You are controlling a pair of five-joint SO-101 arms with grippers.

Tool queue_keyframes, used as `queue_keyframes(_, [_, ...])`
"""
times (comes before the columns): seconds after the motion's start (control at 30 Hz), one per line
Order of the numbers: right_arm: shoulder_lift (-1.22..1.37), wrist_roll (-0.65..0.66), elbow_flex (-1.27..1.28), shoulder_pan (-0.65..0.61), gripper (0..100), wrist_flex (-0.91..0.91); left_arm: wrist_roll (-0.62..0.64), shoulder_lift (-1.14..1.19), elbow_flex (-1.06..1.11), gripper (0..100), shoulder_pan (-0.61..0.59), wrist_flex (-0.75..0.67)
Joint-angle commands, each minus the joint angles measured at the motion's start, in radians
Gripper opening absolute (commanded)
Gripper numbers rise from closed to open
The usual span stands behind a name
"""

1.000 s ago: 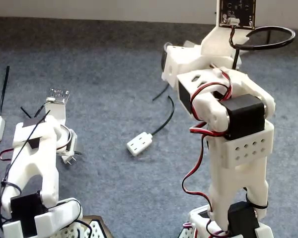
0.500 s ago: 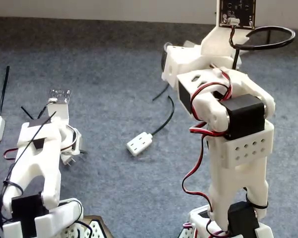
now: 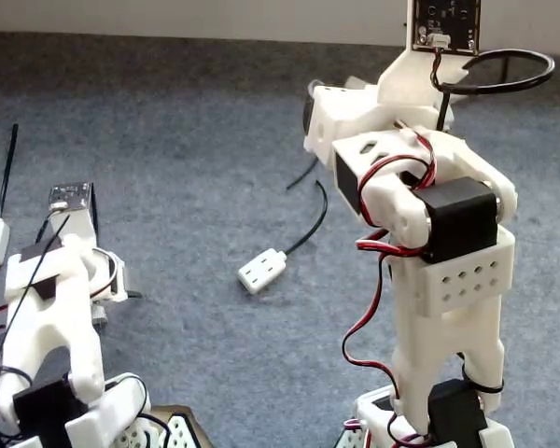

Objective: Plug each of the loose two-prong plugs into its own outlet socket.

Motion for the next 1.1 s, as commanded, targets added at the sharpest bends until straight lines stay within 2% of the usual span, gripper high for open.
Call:
queue_keyframes(0.0, [-0.028, 0.012, -0.027, -0.013, 25.0, -0.022, -0.061, -0.001, 0.007, 27, -0.077, -0.006])
queue_keyframes(0.4, [-0.028, 0.012, -0.027, -0.013, 25.0, -0.022, -0.089, 0.005, -0.108, 27, -0.17, -0.008])
queue_keyframes(0.6, [-0.027, 0.012, -0.027, -0.013, 25.0, -0.022, -0.187, 0.007, -0.107, 27, -0.203, -0.009])
queue_keyframes(0.83, [-0.027, 0.012, -0.027, -0.013, 25.0, -0.022, -0.186, 0.024, -0.105, 27, -0.205, -0.124])
queue_keyframes(0.93, [-0.027, 0.012, -0.027, -0.013, 25.0, -0.022, -0.189, 0.096, -0.114, 27, -0.197, -0.13])
queue_keyframes(1.07, [-0.027, 0.012, -0.027, -0.013, 25.0, -0.022, -0.295, 0.234, -0.114, 27, -0.143, -0.126])
